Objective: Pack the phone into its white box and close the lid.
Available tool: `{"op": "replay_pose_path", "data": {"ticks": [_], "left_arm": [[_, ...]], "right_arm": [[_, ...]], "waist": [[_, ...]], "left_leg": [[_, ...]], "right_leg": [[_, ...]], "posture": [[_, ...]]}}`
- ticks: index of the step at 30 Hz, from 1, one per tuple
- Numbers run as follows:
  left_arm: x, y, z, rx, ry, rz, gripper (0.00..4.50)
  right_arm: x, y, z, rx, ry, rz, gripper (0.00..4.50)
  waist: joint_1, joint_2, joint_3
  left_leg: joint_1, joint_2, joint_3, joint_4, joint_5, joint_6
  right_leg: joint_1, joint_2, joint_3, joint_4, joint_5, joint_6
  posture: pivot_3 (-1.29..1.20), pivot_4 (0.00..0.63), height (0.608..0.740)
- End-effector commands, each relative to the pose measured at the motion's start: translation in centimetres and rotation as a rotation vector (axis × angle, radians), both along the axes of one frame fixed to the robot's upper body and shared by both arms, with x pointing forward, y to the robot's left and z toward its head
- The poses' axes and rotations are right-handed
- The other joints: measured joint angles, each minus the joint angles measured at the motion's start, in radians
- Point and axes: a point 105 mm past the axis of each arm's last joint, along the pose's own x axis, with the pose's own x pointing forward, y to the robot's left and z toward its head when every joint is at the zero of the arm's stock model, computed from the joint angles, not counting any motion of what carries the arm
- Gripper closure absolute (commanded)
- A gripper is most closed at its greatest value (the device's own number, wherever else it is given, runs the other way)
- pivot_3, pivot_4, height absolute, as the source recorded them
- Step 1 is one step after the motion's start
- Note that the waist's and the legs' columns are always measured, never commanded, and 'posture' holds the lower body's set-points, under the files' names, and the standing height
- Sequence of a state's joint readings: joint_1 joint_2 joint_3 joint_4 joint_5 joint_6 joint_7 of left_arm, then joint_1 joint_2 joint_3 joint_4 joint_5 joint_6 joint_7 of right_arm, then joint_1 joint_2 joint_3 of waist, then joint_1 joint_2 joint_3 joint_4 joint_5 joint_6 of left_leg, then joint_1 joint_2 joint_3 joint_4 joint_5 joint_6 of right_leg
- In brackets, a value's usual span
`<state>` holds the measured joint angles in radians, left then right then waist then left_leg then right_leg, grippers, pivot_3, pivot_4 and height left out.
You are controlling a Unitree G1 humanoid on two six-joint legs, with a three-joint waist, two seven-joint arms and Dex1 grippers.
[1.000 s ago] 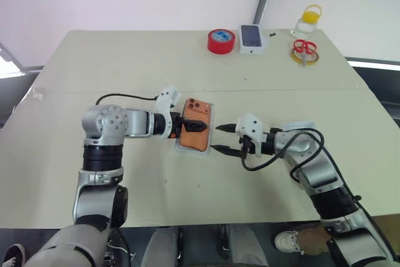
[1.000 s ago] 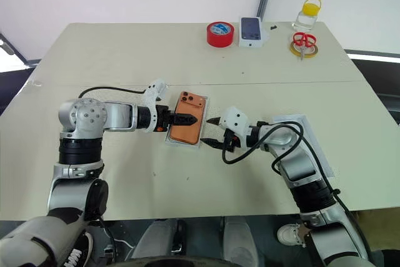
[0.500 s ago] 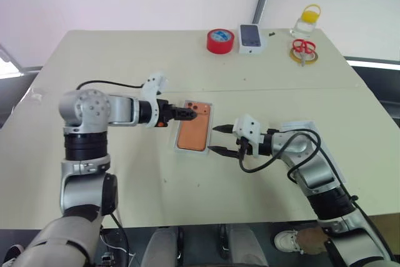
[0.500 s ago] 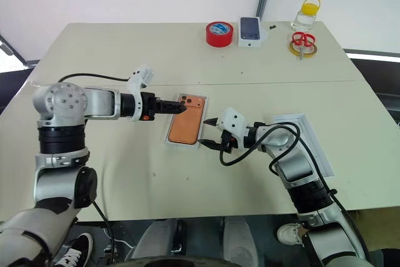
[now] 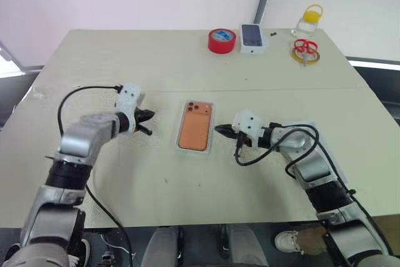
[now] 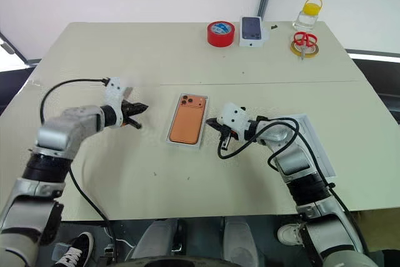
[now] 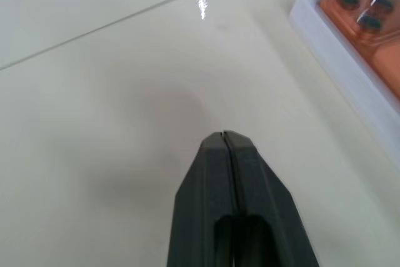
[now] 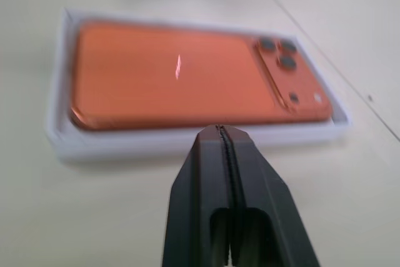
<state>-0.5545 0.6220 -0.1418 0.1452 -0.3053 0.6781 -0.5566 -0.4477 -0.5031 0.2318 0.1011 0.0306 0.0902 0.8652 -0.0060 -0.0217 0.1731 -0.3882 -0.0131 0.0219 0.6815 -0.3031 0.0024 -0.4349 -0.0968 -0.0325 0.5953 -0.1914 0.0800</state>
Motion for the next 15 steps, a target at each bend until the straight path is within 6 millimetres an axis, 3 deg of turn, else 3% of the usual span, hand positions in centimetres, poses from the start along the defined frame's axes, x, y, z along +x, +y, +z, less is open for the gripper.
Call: {"op": "replay_pose_path", "data": {"ticks": [1, 3, 7, 10, 15], "left_arm": [[-0.2, -1.8, -1.0, 0.127, -0.049, -0.154, 4.47], [-0.5, -3.0, -2.1, 0.142, -0.032, -0.210, 4.47], [-0.6, -6.0, -2.4, 0.074, -0.019, -0.272, 4.47], [-1.8, -8.5, -3.2, 0.054, 0.036, -0.377, 4.47], [-3.5, -12.9, -2.5, -0.029, 0.037, -0.533, 4.47]], "right_arm": [[0.4, 0.2, -0.1, -0.064, -0.048, 0.002, 4.50], [1.0, -0.3, -0.7, -0.129, -0.069, -0.018, 4.50], [1.5, -0.5, -0.8, -0.146, -0.075, -0.037, 4.50], [1.5, -0.4, -0.8, -0.153, -0.083, -0.036, 4.50], [1.0, -2.2, -1.0, -0.174, -0.059, -0.056, 4.50]], "waist": [[0.002, 0.000, 0.000], [0.007, 0.001, -0.001], [0.021, 0.002, -0.001], [0.024, 0.002, -0.001], [0.025, 0.002, -0.001]], "left_leg": [[-0.001, 0.000, 0.000, 0.000, 0.000, 0.000], [-0.001, 0.000, 0.000, 0.001, 0.000, 0.001], [0.000, -0.001, 0.000, 0.002, -0.001, 0.003], [0.000, -0.003, -0.001, 0.003, -0.001, 0.004], [0.000, -0.004, -0.001, 0.003, -0.002, 0.006]], "right_leg": [[0.000, 0.000, 0.000, 0.000, 0.000, 0.000], [0.000, 0.000, 0.000, 0.000, 0.000, 0.000], [0.001, 0.000, 0.000, 0.000, 0.001, 0.002], [0.003, 0.000, -0.001, 0.000, 0.001, 0.003], [0.004, -0.001, 0.000, 0.000, 0.001, 0.003]], "posture": [[0.00, 0.150, 0.740], [0.00, 0.150, 0.740], [0.00, 0.150, 0.740], [0.00, 0.150, 0.740], [0.00, 0.150, 0.740]]}}
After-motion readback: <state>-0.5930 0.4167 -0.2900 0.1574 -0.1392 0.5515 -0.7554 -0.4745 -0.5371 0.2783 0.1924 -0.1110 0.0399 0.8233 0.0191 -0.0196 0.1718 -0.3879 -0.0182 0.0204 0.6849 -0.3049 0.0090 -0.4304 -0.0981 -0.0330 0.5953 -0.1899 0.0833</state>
